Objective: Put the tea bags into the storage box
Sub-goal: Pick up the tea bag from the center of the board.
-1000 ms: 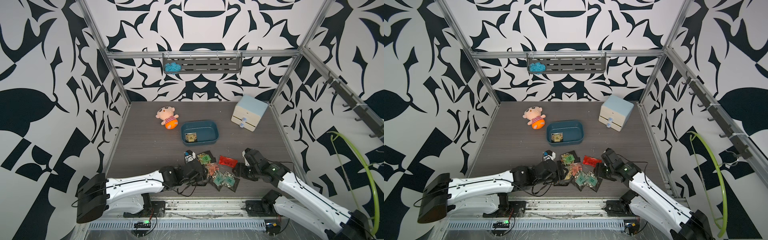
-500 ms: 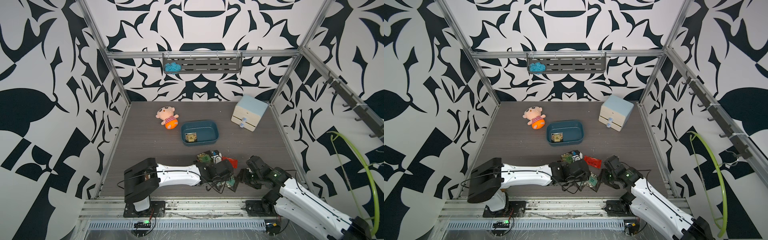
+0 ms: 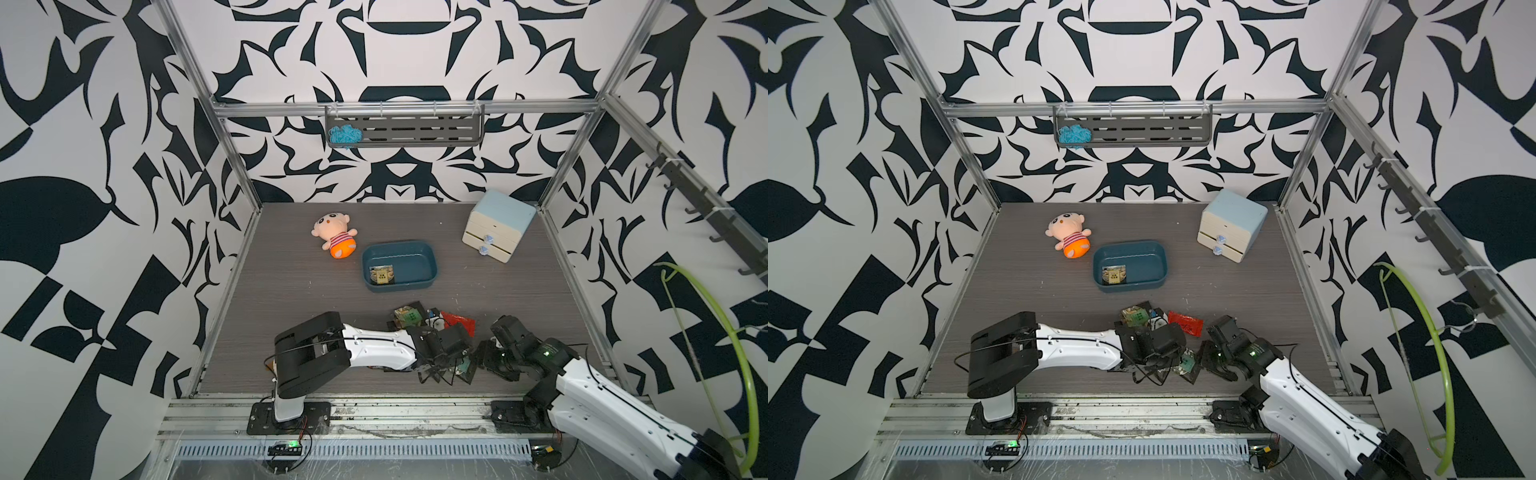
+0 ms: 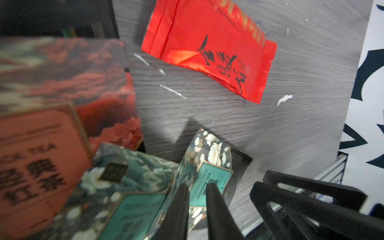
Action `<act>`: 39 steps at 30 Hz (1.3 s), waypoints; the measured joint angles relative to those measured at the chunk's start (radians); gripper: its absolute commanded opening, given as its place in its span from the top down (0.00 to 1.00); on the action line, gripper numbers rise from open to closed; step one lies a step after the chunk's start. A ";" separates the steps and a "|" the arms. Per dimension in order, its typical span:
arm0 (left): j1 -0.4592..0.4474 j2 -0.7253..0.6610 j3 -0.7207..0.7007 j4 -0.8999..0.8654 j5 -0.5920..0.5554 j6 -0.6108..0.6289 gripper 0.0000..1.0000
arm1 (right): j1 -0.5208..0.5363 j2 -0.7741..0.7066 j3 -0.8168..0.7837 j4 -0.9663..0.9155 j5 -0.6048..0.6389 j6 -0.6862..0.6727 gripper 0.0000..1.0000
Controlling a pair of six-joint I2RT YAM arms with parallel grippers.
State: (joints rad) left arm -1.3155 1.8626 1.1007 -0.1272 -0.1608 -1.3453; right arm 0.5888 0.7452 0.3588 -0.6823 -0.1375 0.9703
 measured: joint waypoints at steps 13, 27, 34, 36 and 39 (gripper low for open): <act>0.000 0.021 -0.018 0.019 0.023 -0.045 0.80 | 0.000 0.054 -0.005 0.041 -0.001 0.000 0.47; 0.000 0.021 -0.027 0.035 0.008 -0.061 0.80 | 0.000 0.094 -0.047 0.191 -0.034 0.013 0.61; 0.000 0.021 -0.026 0.031 0.003 -0.061 0.80 | 0.000 0.114 -0.060 0.254 -0.042 0.024 0.76; 0.000 0.021 -0.023 0.026 0.000 -0.060 0.80 | 0.000 0.113 -0.067 0.260 -0.041 0.027 0.83; 0.000 0.021 -0.023 0.025 -0.002 -0.060 0.80 | 0.000 0.106 -0.072 0.260 -0.040 0.030 0.97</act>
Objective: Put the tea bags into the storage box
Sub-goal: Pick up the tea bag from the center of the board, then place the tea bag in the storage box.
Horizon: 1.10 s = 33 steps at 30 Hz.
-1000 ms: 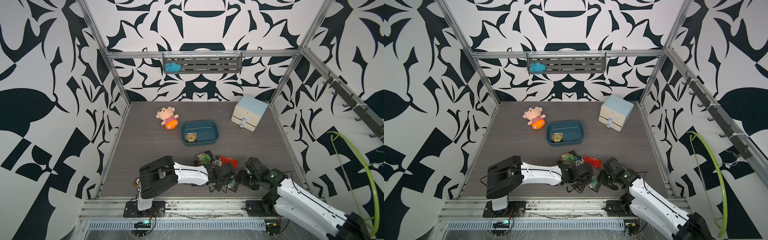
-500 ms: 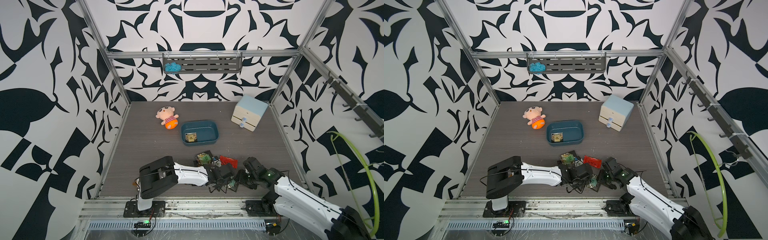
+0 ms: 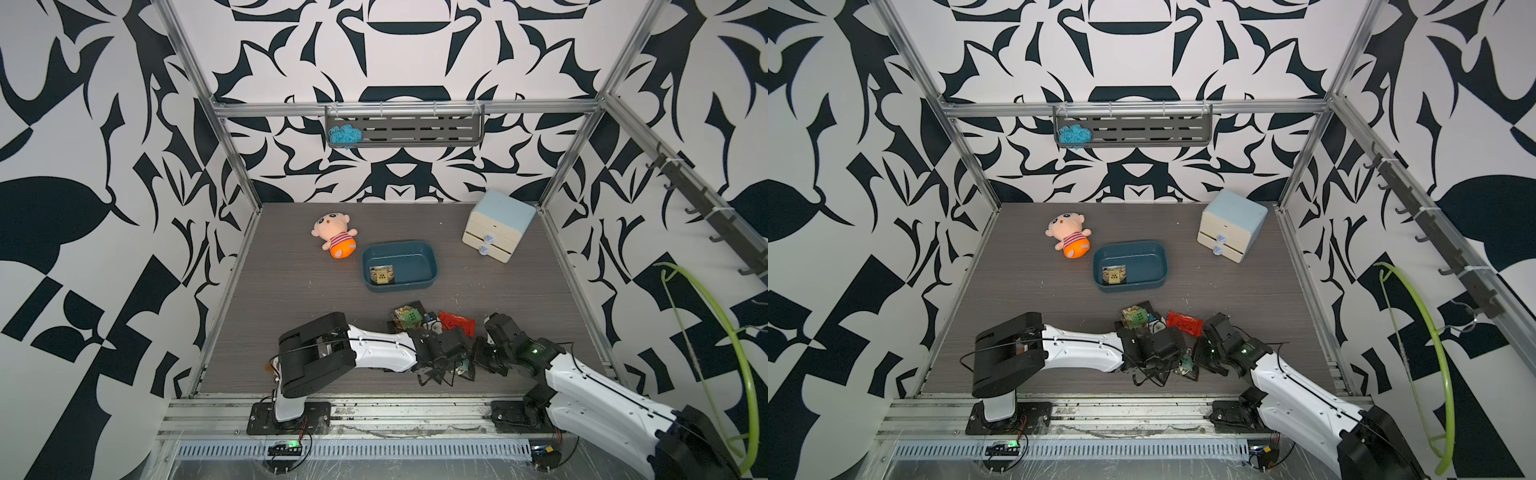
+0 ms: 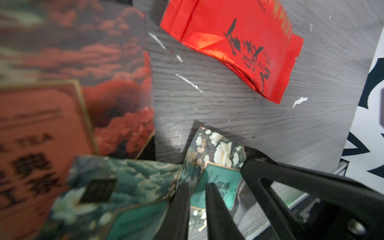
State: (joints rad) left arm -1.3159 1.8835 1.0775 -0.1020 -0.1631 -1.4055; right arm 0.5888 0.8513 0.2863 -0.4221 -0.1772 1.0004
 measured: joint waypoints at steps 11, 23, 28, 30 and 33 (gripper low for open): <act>0.000 -0.007 0.084 -0.156 -0.098 0.100 0.73 | 0.000 -0.041 0.050 -0.117 0.034 -0.032 1.00; 0.080 -0.298 0.059 -0.348 -0.277 0.237 0.62 | 0.000 -0.058 0.443 -0.429 0.238 -0.154 1.00; 0.155 -0.505 -0.094 -0.377 -0.332 0.257 0.58 | 0.000 0.020 0.655 -0.500 0.356 -0.221 1.00; 0.193 -0.582 -0.164 -0.382 -0.338 0.262 0.57 | 0.000 0.077 0.735 -0.498 0.388 -0.245 1.00; 0.248 -0.703 -0.272 -0.386 -0.337 0.267 0.54 | 0.000 0.185 0.831 -0.453 0.397 -0.270 1.00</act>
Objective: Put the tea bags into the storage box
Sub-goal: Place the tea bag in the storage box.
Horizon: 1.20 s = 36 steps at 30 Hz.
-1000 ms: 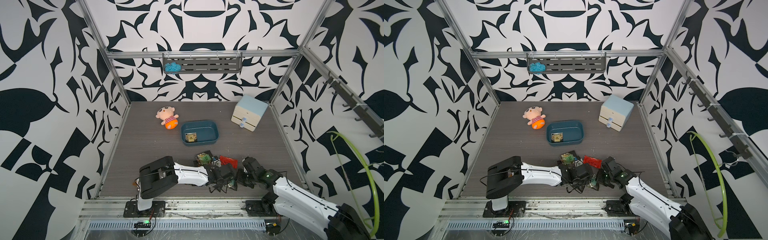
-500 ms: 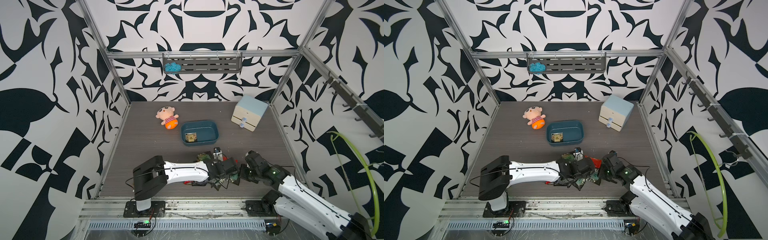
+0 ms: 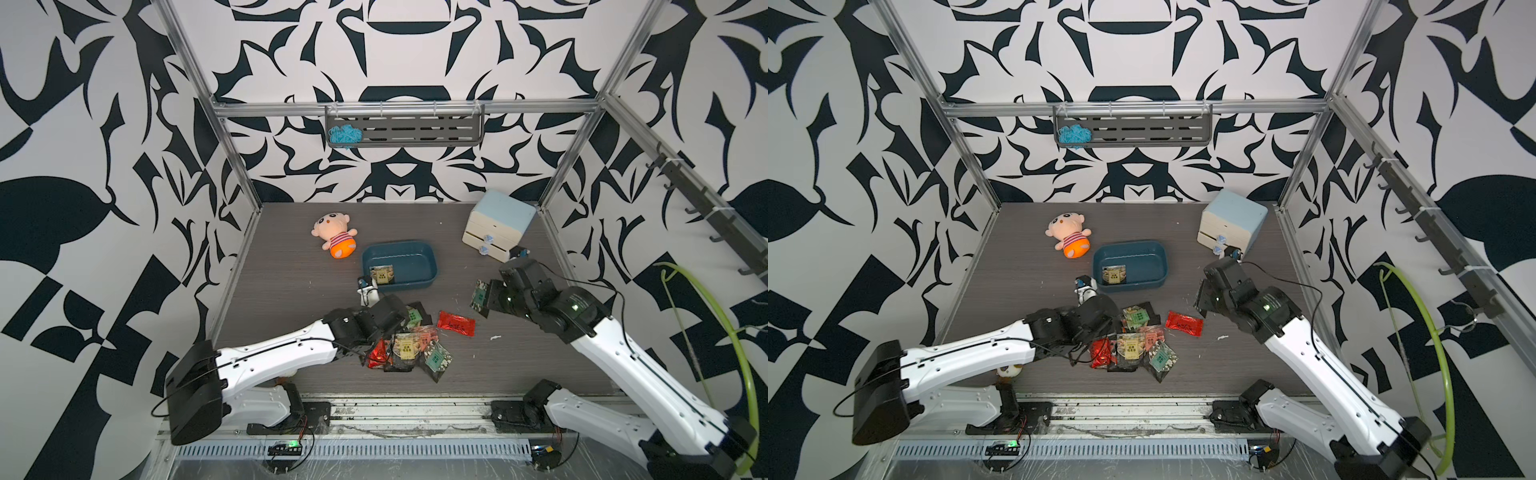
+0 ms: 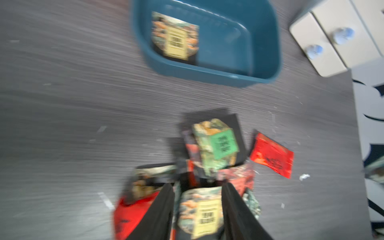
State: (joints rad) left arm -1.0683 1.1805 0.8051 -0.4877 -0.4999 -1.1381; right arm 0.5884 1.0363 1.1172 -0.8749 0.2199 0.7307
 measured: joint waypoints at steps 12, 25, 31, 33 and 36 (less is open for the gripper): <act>0.160 -0.245 -0.180 -0.009 0.008 0.056 0.49 | 0.003 0.620 0.354 0.325 -0.277 -0.021 1.00; 0.325 -0.285 -0.261 -0.011 0.054 0.111 0.49 | 0.053 1.058 0.665 0.339 -0.408 -0.039 1.00; 0.366 -0.287 -0.261 -0.006 0.092 0.122 0.49 | 0.053 1.114 0.695 0.317 -0.411 -0.043 0.98; 0.371 -0.287 -0.261 -0.005 0.104 0.124 0.49 | 0.053 1.122 0.702 0.303 -0.406 -0.055 0.90; 0.375 -0.287 -0.260 -0.006 0.117 0.129 0.49 | 0.053 1.125 0.726 0.253 -0.374 -0.091 0.78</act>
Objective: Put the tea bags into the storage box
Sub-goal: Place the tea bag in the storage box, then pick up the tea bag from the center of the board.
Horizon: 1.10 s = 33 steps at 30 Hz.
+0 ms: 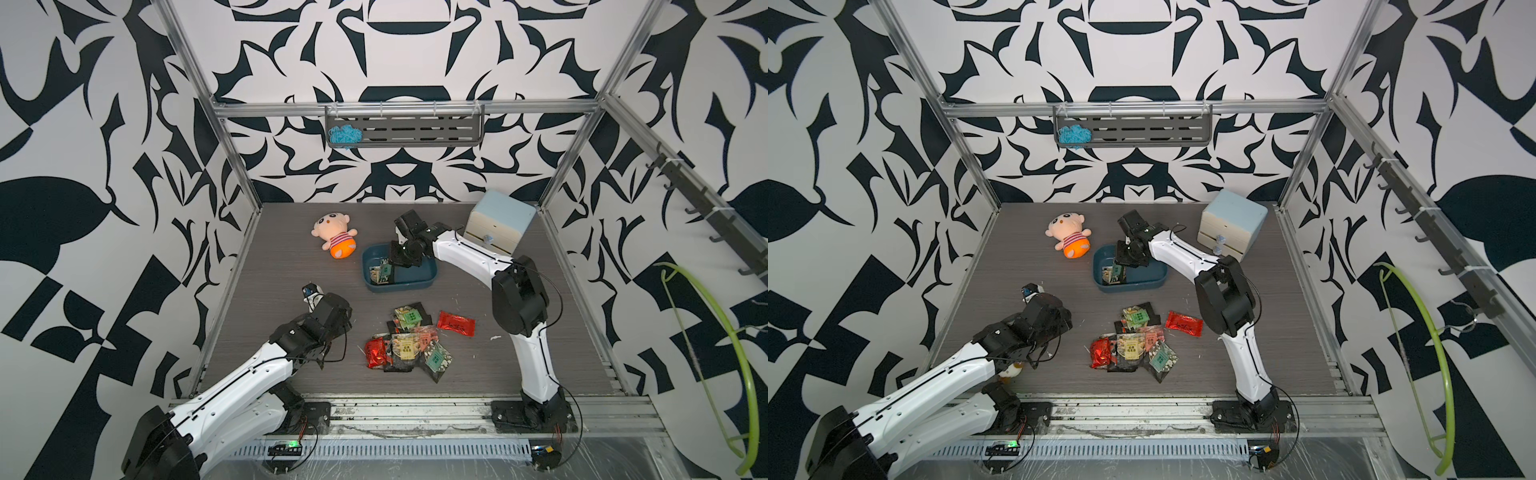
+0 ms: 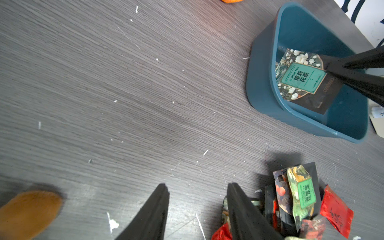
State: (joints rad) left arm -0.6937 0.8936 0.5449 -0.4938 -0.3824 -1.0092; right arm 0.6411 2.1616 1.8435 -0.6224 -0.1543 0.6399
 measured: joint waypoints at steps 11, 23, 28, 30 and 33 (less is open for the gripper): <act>0.001 -0.021 0.086 -0.108 0.047 0.029 0.56 | 0.000 -0.216 -0.004 -0.240 0.321 -0.200 0.48; -0.075 -0.328 -0.042 -0.066 0.214 -0.091 0.59 | -0.004 -1.029 -0.727 -0.156 0.135 -0.089 0.42; -0.178 -0.328 -0.087 -0.035 0.214 -0.152 0.58 | 0.010 -1.101 -0.966 -0.132 0.037 0.005 0.42; -0.255 -0.263 -0.080 -0.008 0.188 -0.169 0.57 | 0.025 -1.119 -1.027 -0.121 0.016 0.036 0.43; -0.393 -0.106 -0.024 0.026 0.135 -0.180 0.57 | 0.043 -1.152 -1.090 -0.100 -0.004 0.067 0.48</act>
State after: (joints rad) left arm -1.0866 0.7879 0.5209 -0.4683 -0.2474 -1.1893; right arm 0.6842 1.0096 0.7536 -0.7227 -0.1581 0.7067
